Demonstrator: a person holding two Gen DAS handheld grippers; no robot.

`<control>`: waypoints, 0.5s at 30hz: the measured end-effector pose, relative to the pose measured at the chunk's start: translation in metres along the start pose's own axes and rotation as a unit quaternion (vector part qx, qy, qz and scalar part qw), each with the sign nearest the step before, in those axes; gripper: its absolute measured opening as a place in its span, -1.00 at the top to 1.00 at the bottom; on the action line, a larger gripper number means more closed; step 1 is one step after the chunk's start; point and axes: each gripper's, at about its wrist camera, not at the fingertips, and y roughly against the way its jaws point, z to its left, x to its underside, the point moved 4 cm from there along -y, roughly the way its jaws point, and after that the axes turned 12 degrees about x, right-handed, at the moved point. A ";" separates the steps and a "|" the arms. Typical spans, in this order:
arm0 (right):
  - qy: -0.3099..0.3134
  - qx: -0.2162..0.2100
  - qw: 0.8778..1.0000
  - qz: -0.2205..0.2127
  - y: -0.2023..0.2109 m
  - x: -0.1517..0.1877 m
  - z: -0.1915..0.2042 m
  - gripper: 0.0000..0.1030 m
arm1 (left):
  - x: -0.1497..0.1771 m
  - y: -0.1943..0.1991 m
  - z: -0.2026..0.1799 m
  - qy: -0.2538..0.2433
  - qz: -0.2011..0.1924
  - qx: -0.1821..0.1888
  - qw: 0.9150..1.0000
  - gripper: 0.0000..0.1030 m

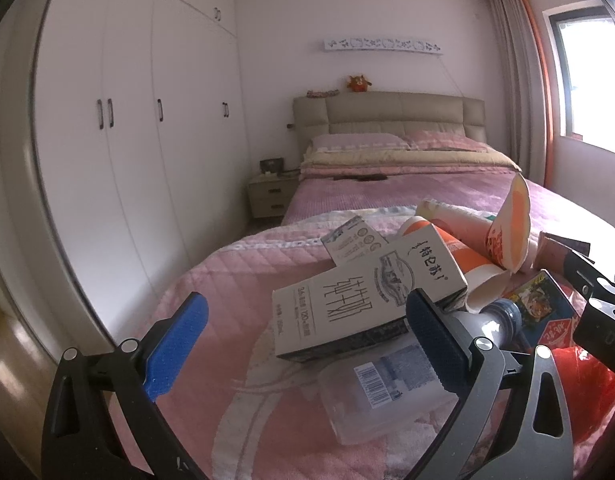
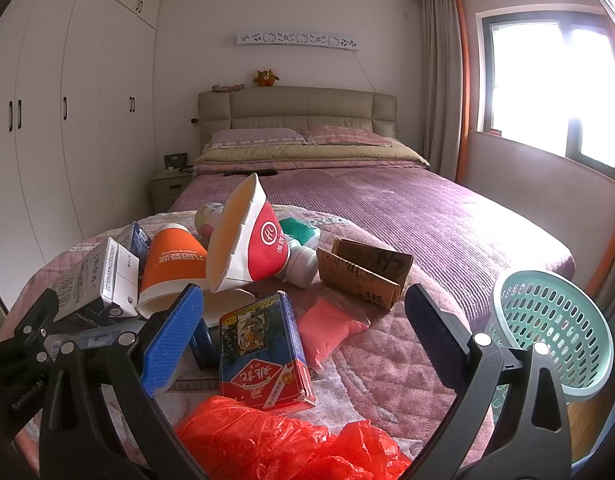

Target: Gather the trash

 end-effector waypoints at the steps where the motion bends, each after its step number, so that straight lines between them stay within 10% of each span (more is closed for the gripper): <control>1: 0.000 0.000 1.000 0.000 0.000 0.000 0.000 -0.86 | 0.000 0.000 -0.001 0.000 0.000 0.000 1.000 -0.86; 15: 0.001 0.001 1.000 0.000 0.001 0.000 0.002 -0.86 | 0.001 0.002 -0.005 -0.002 -0.002 0.004 1.000 -0.86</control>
